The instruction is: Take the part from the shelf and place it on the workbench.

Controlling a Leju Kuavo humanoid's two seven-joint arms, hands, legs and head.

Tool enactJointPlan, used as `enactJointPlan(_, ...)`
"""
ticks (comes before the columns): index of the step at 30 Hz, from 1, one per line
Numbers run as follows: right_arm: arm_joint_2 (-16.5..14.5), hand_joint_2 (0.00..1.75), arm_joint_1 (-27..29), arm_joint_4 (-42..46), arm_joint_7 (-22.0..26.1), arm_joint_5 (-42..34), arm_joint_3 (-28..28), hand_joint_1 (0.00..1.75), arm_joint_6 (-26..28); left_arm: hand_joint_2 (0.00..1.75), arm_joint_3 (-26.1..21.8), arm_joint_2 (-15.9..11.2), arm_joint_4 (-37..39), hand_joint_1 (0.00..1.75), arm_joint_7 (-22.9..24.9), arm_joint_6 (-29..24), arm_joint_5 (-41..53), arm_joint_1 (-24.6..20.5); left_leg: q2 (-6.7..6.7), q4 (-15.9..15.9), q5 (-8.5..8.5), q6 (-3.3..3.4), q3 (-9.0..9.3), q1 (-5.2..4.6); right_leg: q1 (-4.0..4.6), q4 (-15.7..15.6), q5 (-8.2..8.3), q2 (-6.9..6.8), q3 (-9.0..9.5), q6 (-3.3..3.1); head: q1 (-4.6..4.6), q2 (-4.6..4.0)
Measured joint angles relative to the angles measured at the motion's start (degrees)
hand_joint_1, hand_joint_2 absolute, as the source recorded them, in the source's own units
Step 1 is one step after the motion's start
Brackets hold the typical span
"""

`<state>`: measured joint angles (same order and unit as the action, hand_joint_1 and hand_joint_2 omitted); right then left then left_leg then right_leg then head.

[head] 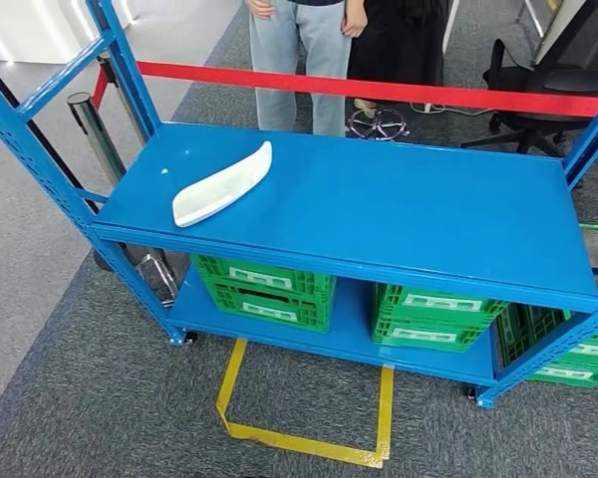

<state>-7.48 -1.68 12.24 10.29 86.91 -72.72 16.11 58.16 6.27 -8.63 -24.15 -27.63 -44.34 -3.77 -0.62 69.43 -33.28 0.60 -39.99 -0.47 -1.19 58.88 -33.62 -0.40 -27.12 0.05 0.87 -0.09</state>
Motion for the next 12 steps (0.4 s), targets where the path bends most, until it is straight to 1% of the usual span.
enactJointPlan(1, 0.0, 0.0, 0.0, 0.0, 0.0, -0.1, 0.0, 0.0, -0.2, 0.0, 0.0, -0.1, 0.0, 0.0, 0.0, 0.1, 0.0, 0.1, -0.25, -3.4, 3.63, 0.66, 0.37, -0.39, 0.13, -0.1, -0.61, 0.06, 0.62, 0.06, -0.07, 0.0)
enactJointPlan(2, 0.0, 0.0, -0.1, -0.1, -0.1, -0.2, 0.0, 0.0, -0.5, 0.0, 0.0, -0.1, 0.0, 0.0, 0.0, 0.2, -0.1, 0.2, -0.62, -6.0, 6.62, 1.18, 0.71, -0.72, 0.24, -0.1, -1.18, 0.21, 1.02, 0.2, -0.15, 0.0)
enactJointPlan(3, -0.1, 0.0, -0.3, -0.1, -0.2, -0.5, 0.0, 0.0, -0.8, 0.0, 0.0, -0.2, 0.0, 0.0, 0.0, 0.4, -0.2, 0.3, -0.91, -7.6, 8.79, 1.4, 0.93, -1.0, 0.32, -0.2, -1.69, 0.47, 1.3, 0.4, -0.2, 0.0)
enactJointPlan(4, -0.1, 0.0, -0.4, -0.1, -0.3, -0.7, 0.0, 0.0, -1.1, 0.0, 0.0, -0.2, 0.0, 0.0, 0.0, 0.6, -0.3, 0.4, -1.14, -8.2, 9.7, 1.44, 1.0, -1.18, 0.37, -0.4, -2.08, 0.73, 1.6, 0.66, -0.26, 0.0)
enactJointPlan(6, 0.0, 0.0, -0.5, -0.1, -0.4, -0.9, 0.0, 0.0, -1.5, 0.0, 0.0, -0.2, 0.0, 0.0, 0.0, 0.8, -0.5, 0.3, -1.01, -8.8, 9.81, 1.41, 1.69, -1.03, 0.36, -0.9, -2.71, 1.07, 2.18, 1.21, -0.24, 0.0)
enactJointPlan(7, 0.0, 0.0, -0.4, -0.1, -0.4, -1.0, 0.0, 0.0, -1.5, 0.0, 0.0, -0.2, 0.0, 0.0, -0.1, 0.9, -0.5, 0.2, -0.87, -9.3, 9.75, 1.61, 2.17, -0.88, 0.4, -0.5, -3.22, 1.02, 2.12, 1.45, -0.28, 0.0)
enactJointPlan(8, 0.0, 0.0, -0.4, -0.1, -0.4, -1.0, 0.0, 0.0, -1.5, 0.0, 0.0, -0.2, 0.0, 0.0, -0.1, 0.9, -0.5, 0.0, -0.63, -9.8, 9.62, 1.89, 2.73, -0.72, 0.46, 1.3, -4.2, 0.94, 1.25, 1.66, -0.32, 0.0)
enactJointPlan(9, 0.0, 0.0, -0.4, -0.1, -0.5, -1.1, 0.0, 0.0, -1.4, 0.0, 0.0, -0.1, 0.0, 0.0, -0.1, 1.0, -0.6, 0.0, -0.34, -10.2, 9.36, 2.15, 3.21, -0.6, 0.48, 4.4, -5.51, 0.84, -0.51, 1.78, -0.37, 0.0)
enactJointPlan(10, 0.0, 0.0, -0.5, -0.1, -0.5, -1.3, -0.1, 0.0, -1.4, 0.0, 0.0, -0.1, 0.0, 0.0, -0.1, 1.1, -0.6, -0.1, -0.05, -10.3, 8.97, 2.38, 3.61, -0.6, 0.53, 8.3, -6.86, 0.78, -3.1, 1.89, -0.37, 0.0)
enactJointPlan(11, 0.0, 0.0, -0.5, -0.1, -0.6, -1.5, -0.1, 0.0, -1.3, 0.0, 0.0, 0.0, 0.0, 0.0, -0.1, 1.2, -0.6, -0.1, 0.18, -10.3, 8.53, 2.5, 3.97, -0.61, 0.53, 12.0, -7.77, 0.77, -5.86, 1.99, -0.37, 0.0)
enactJointPlan(12, 0.0, 0.0, -0.4, -0.1, -0.7, -1.6, -0.1, 0.0, -1.3, 0.0, 0.0, 0.0, 0.0, 0.0, -0.1, 1.2, -0.7, -0.2, 0.28, -10.3, 8.3, 2.53, 4.14, -0.63, 0.53, 14.0, -8.24, 0.77, -7.3, 2.04, -0.35, 0.0)
